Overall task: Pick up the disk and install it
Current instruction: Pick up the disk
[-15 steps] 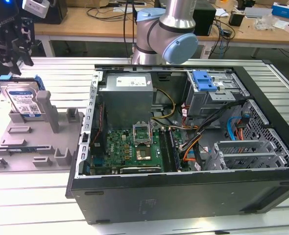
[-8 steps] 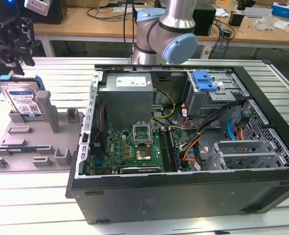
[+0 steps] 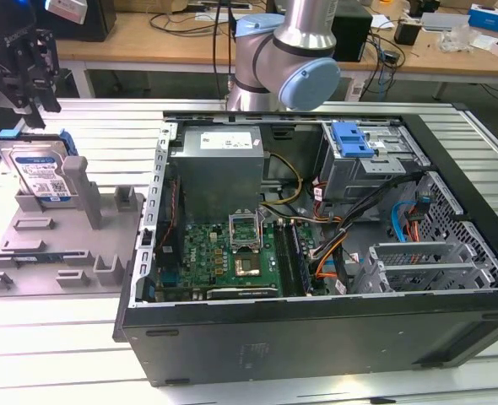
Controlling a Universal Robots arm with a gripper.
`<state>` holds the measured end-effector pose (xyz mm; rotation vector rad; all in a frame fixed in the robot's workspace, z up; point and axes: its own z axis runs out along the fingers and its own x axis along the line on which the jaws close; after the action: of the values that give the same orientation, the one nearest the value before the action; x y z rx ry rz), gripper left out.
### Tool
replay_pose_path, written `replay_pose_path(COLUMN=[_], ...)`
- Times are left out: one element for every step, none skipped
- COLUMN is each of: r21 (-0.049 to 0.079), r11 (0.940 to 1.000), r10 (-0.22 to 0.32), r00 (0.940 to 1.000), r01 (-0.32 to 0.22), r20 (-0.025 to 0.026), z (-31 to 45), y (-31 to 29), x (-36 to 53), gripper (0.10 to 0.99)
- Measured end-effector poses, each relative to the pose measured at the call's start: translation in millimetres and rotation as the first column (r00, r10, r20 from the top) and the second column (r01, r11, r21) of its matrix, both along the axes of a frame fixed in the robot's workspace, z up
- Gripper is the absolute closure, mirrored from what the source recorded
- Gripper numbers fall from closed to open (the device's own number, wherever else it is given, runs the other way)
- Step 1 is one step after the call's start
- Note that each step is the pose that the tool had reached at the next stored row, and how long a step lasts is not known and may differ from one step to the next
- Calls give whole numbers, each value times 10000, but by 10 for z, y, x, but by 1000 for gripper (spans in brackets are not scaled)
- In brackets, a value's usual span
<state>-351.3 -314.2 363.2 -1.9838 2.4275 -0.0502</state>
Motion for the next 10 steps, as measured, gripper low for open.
replay_pose_path(r21=[-2, -5, -9, -16, -39, -63, -71, -78, -79, -78], r11=[10000, 9999, 9996, 9993, 9988, 9978, 9968, 9947, 9937, 9932], r10=[40, 145, 272, 379, 496, 656, 797, 1027, 1121, 1161], r00=[10000, 9999, 9996, 9993, 9988, 9978, 9968, 9947, 9937, 9932], r01=[-40, -145, -272, -379, -496, -656, -797, -1027, -1121, -1161], r20=[2, 2, 1, 2, 1, -1, 0, -4, -3, -3], z=[-1, -1, -1, -1, -1, -3, -5, -6, -11, -15], y=[18, 31, 37, 40, 46, 55, 58, 67, 71, 73], x=[0, 0, -1, 0, 0, 0, 0, -3, -15, -31], gripper=[604, 604, 604, 604, 604, 604, 604, 604, 604, 604])
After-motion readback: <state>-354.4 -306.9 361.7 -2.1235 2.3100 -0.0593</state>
